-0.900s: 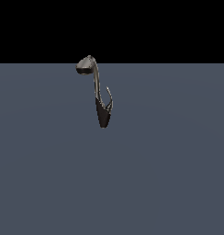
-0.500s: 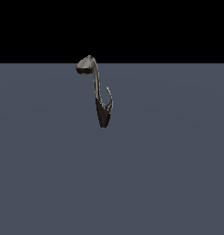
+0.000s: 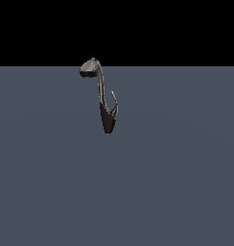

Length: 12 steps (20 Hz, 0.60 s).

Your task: Turn on the faucet by rotating a designated handle.

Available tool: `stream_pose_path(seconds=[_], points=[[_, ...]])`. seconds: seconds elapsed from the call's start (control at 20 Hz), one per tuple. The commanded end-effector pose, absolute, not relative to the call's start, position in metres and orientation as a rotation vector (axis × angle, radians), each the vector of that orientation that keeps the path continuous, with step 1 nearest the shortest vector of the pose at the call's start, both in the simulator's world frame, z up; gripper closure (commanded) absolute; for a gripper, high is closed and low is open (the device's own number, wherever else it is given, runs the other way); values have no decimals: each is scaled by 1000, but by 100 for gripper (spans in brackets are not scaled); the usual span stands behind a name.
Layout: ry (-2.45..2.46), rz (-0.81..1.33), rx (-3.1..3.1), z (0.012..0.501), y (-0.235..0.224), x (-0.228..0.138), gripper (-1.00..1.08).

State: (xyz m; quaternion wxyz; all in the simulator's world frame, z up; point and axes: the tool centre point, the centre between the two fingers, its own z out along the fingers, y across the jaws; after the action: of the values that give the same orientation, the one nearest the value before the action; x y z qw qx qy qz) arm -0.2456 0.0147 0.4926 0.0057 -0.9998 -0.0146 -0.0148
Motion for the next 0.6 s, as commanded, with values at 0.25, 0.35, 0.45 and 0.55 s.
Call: stream_pose_path(seconds=[0.25, 0.35, 0.45, 0.55], points=[[55, -17, -3088, 490, 20, -224, 108], [98, -4, -3069, 488, 23, -215, 108], [147, 11, -3047, 486, 25, -204, 108], [203, 29, -3021, 483, 28, -192, 108]])
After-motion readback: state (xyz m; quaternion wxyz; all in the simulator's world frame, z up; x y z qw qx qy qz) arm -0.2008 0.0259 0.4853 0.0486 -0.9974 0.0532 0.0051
